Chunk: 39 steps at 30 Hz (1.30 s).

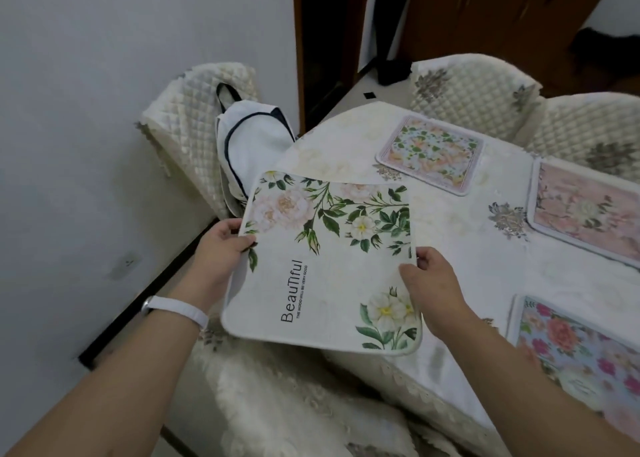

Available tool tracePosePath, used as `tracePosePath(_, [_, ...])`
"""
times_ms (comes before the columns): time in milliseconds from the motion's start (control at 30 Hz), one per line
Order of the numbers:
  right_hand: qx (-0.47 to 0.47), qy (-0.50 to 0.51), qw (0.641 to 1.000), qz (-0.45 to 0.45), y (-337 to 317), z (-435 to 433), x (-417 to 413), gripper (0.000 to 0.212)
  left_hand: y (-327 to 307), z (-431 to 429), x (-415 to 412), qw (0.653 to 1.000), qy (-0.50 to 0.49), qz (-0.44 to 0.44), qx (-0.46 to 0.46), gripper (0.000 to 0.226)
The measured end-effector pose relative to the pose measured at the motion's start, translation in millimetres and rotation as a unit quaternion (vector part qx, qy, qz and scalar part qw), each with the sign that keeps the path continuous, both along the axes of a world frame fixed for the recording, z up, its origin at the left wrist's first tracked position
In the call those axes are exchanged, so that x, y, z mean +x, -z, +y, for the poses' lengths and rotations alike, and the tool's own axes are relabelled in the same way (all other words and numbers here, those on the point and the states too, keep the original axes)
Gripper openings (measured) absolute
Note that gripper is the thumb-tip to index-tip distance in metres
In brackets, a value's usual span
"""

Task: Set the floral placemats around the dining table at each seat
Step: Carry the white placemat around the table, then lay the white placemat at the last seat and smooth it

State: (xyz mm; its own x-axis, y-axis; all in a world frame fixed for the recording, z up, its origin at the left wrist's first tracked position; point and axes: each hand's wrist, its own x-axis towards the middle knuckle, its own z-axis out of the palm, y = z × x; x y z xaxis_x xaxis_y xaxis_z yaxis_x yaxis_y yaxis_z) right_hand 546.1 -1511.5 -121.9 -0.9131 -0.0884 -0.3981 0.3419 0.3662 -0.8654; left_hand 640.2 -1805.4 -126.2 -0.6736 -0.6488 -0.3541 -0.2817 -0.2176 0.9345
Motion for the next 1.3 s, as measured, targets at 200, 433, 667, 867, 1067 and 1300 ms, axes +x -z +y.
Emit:
tracePosePath(200, [0.016, 0.046, 0.999, 0.014, -8, -9, 3, 0.018, 11, -21, -27, 0.998, 0.054, -0.006, 0.031, 0.019])
tracePosePath(433, [0.006, 0.080, 0.997, 0.011, -2, 22, 5, 0.016, 13, 0, -53, 0.993, 0.109, -0.022, 0.030, 0.017])
tracePosePath(667, [-0.031, 0.094, 0.995, -0.017, 18, 49, 1, 0.016, 4, 28, -66, 0.992, 0.125, -0.033, -0.005, 0.016])
tracePosePath(867, [-0.047, 0.111, 0.992, -0.036, 33, 61, 4, 0.016, 8, 44, -75, 0.988, 0.141, -0.062, -0.025, 0.017])
tracePosePath(1067, [-0.041, 0.134, 0.989, -0.039, 42, 63, 8, 0.016, 17, 46, -86, 0.983, 0.164, -0.074, -0.028, 0.015])
tracePosePath(1300, [-0.014, 0.190, 0.980, -0.051, 59, 40, 11, 0.017, 42, 21, -112, 0.971, 0.224, -0.089, -0.012, 0.020])
